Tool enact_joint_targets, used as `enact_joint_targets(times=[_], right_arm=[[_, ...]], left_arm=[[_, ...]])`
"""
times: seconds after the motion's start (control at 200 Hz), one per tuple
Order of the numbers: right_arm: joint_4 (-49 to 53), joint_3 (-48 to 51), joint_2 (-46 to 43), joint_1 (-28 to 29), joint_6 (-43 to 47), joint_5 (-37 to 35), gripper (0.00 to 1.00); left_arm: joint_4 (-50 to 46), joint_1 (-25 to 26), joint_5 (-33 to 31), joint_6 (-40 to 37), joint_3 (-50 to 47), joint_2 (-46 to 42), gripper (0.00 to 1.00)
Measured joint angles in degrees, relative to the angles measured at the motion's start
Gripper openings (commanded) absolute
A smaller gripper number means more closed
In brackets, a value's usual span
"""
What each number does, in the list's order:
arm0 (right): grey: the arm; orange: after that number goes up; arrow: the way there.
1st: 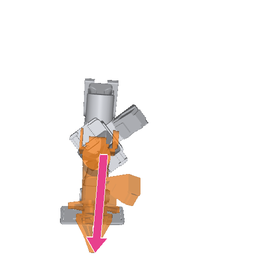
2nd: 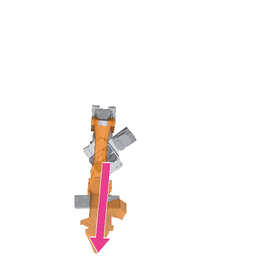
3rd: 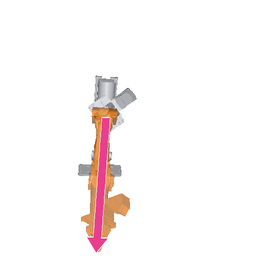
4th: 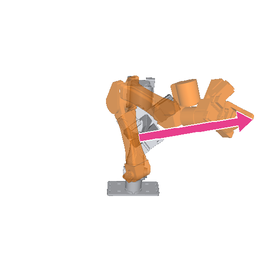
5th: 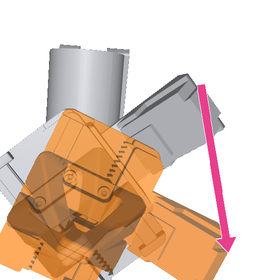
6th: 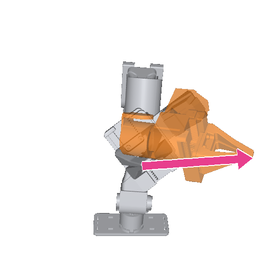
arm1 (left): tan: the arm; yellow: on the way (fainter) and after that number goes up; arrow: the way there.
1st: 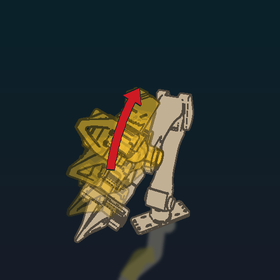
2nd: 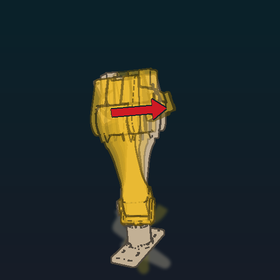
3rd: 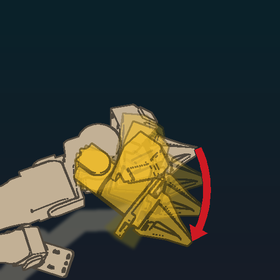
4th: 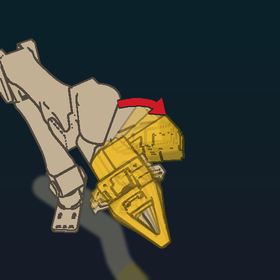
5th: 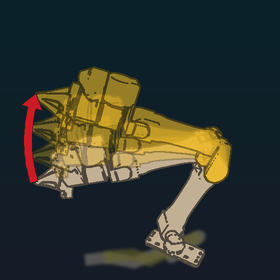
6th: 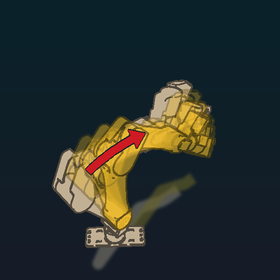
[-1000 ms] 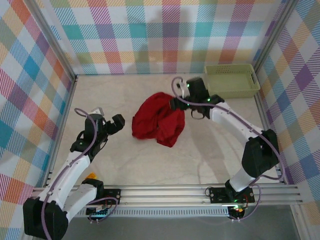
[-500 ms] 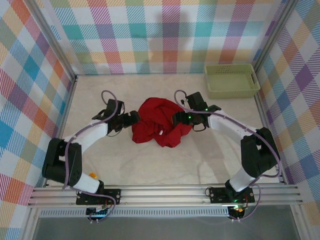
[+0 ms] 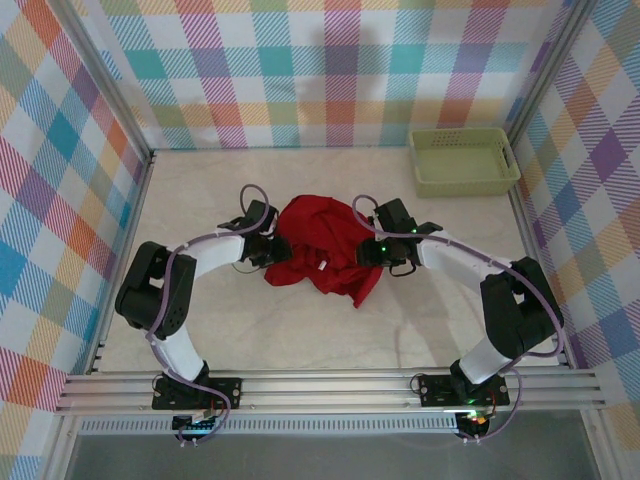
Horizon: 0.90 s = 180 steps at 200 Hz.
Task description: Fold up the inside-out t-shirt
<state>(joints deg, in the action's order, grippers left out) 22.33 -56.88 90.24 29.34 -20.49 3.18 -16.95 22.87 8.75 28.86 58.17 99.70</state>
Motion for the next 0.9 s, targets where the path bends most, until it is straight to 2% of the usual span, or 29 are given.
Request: enact_joint_targets(times=[0.075, 0.1, 0.225, 0.36, 0.485, 0.575, 0.71, 0.9], right_arm=[[0.28, -0.24, -0.37, 0.0, -0.04, -0.59, 0.0], [0.76, -0.61, -0.48, 0.0, 0.33, -1.01, 0.0], [4.46, -5.84, -0.59, 0.0, 1.77, -4.76, 0.0], [8.83, -18.86, -0.68, -0.96, 6.03, -10.6, 0.0], [10.19, -31.19, -1.86, -5.88, 8.04, -11.3, 0.0], [10.05, -36.3, -5.35, -9.79, 9.05, -11.32, 0.0], [9.38, -37.29, -11.78, -10.49, 9.92, -9.66, 0.0], [8.0, -30.51, -16.39, -9.53, 11.47, -8.79, 0.0]], left_arm=[[-1.49, 0.0, -0.74, -0.9, 1.46, 0.0, 0.04], [-2.08, -0.02, -0.96, -0.96, 2.12, -0.02, 0.0], [-6.1, -0.72, -2.93, -2.16, 6.78, -0.83, 0.0], [-10.1, -4.79, -3.54, -2.29, 14.78, -4.5, 0.0], [-9.66, -9.4, -5.51, -2.03, 22.36, -12.44, 0.0], [-7.02, -10.25, -7.8, -1.4, 24.46, -20.68, 0.0], [-3.63, -9.77, -9.73, -1.18, 24.39, -29.7, 0.0], [-4.48, -10.58, -13.03, -0.92, 18.53, -31.32, 0.0]])
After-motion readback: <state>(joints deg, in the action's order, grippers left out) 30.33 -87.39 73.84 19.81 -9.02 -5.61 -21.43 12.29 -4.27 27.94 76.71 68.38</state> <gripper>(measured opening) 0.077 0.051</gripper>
